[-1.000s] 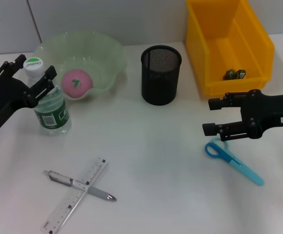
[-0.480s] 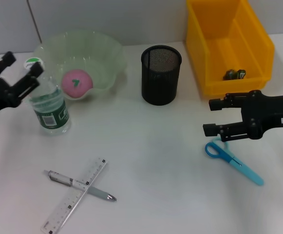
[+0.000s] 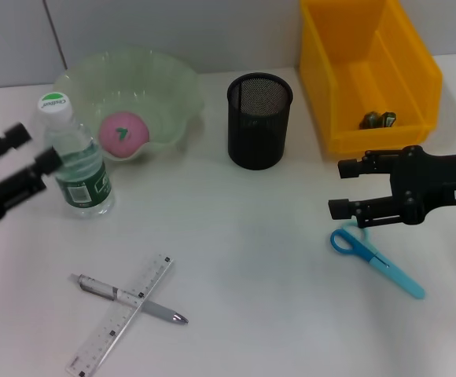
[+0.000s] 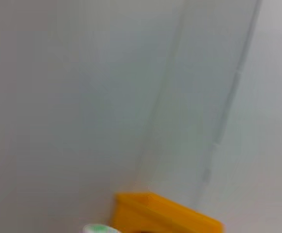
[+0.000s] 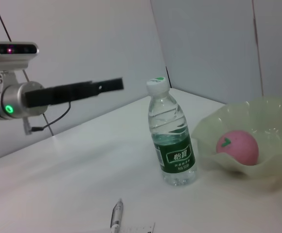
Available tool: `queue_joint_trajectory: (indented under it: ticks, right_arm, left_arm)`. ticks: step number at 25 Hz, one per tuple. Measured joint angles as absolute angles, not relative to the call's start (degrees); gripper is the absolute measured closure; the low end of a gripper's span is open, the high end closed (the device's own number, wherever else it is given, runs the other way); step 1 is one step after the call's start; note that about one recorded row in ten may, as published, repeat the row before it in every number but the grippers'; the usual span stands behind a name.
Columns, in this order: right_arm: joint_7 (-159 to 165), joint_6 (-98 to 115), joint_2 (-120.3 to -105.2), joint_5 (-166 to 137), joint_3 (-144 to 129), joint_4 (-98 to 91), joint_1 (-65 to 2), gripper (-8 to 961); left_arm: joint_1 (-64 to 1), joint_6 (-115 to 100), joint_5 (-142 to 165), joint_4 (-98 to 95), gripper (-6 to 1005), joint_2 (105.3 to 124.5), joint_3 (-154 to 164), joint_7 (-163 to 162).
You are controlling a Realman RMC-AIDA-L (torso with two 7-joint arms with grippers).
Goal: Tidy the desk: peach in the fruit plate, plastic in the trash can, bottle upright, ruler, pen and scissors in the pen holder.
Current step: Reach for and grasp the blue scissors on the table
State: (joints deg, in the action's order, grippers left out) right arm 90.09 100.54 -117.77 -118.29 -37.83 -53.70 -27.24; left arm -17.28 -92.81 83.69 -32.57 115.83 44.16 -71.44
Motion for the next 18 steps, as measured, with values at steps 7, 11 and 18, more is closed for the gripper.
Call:
queue_joint_trajectory:
  ticks: [7, 11, 18]
  right_arm:
    - [90.1, 100.5, -117.77, -118.3, -38.0, -53.5, -27.1, 155]
    - [90.1, 100.5, -117.73, -118.3, -38.1, -53.5, -27.2, 155]
    - [90.1, 100.5, -117.68, -118.3, -38.1, -53.5, -27.2, 155]
  left_arm:
    - [-19.0, -97.0, 94.5, -36.8, 195, 116.97, 44.1, -74.8]
    - [-20.6, -98.6, 102.1, -40.5, 195, 117.80, 44.1, -78.2]
    - [-22.2, -99.5, 107.0, -43.4, 197, 117.90, 47.8, -79.9]
